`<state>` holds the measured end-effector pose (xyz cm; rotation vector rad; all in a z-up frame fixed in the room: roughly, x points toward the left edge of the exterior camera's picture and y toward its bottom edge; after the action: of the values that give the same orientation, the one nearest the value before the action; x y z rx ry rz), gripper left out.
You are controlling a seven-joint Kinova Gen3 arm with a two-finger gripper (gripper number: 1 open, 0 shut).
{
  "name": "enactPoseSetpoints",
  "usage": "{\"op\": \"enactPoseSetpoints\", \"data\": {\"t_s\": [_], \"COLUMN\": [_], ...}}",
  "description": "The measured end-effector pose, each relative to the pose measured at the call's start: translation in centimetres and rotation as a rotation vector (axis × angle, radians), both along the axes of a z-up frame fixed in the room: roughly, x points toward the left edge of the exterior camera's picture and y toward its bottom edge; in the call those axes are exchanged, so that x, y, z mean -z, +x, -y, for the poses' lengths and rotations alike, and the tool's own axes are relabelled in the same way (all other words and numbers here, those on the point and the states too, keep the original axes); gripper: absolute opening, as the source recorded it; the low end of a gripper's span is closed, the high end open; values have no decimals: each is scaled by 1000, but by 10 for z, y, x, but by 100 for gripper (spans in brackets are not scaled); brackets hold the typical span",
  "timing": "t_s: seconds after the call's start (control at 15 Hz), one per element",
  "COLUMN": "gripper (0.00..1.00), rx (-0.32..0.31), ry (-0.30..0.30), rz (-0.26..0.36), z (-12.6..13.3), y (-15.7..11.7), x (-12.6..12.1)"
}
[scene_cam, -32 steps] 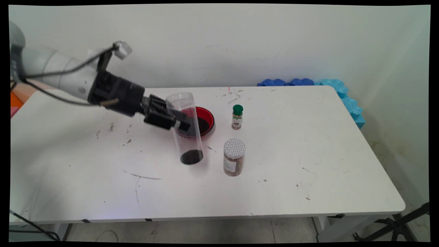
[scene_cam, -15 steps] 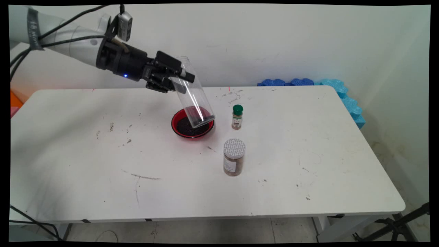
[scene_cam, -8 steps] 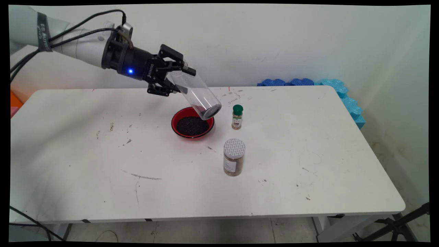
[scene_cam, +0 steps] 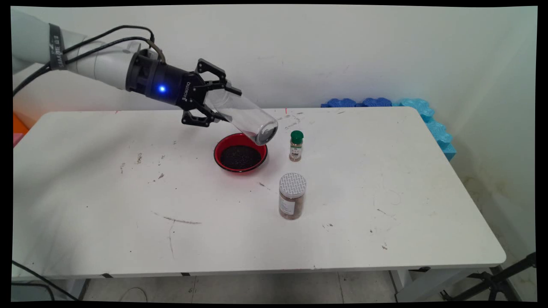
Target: Pour the black seasoning powder in the red bowl
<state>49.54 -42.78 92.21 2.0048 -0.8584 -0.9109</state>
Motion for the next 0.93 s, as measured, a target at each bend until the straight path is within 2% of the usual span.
{"op": "enactPoseSetpoints", "data": {"t_s": [0.4, 0.93], "gripper": [0, 0], "rx": [-109, -191], "ry": [181, 356], "rz": [-105, -243], "z": [-3, -5], "y": [7, 0], "x": [11, 19]}}
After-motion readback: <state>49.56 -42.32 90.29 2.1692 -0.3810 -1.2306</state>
